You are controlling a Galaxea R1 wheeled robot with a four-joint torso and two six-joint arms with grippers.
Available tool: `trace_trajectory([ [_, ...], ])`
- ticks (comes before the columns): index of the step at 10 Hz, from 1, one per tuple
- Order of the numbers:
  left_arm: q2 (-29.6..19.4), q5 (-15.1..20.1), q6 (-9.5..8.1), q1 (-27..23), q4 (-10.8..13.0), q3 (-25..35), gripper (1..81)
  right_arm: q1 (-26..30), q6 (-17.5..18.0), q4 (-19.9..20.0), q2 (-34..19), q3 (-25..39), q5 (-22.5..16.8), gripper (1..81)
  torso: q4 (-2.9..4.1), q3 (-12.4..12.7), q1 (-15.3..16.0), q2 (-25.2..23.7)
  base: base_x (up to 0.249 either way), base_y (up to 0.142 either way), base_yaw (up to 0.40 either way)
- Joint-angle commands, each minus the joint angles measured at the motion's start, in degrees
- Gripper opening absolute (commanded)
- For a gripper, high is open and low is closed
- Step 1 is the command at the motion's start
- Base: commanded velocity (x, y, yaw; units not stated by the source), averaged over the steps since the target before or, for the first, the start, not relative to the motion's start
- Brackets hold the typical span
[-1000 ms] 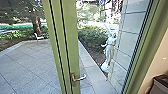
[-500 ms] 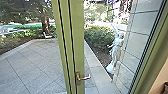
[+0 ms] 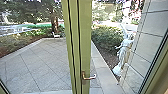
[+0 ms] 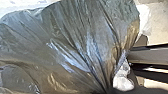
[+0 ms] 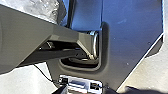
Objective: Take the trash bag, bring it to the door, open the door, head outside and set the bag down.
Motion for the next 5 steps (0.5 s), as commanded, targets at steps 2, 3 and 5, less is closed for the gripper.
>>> trace_trajectory([
  [2,-0.3,3.4,0.47,-1.7,0.8,0.2,1.0,1.6,-0.2,-0.3,0.7,-0.5,-3.5,81.1,0.0,0.0,0.0,0.0,0.0,0.0,0.191],
  [3,-0.3,3.4,0.47,-1.7,0.8,0.2,1.0,1.7,-0.2,-0.3,0.8,-0.8,-3.6,81.1,0.0,0.0,0.0,0.0,0.0,0.0,0.191],
  [5,-0.3,3.5,0.47,-1.7,0.9,0.2,1.0,1.7,-0.2,-0.3,0.9,-0.8,-3.6,81.1,0.0,0.0,0.0,0.0,0.0,0.0,0.191],
])
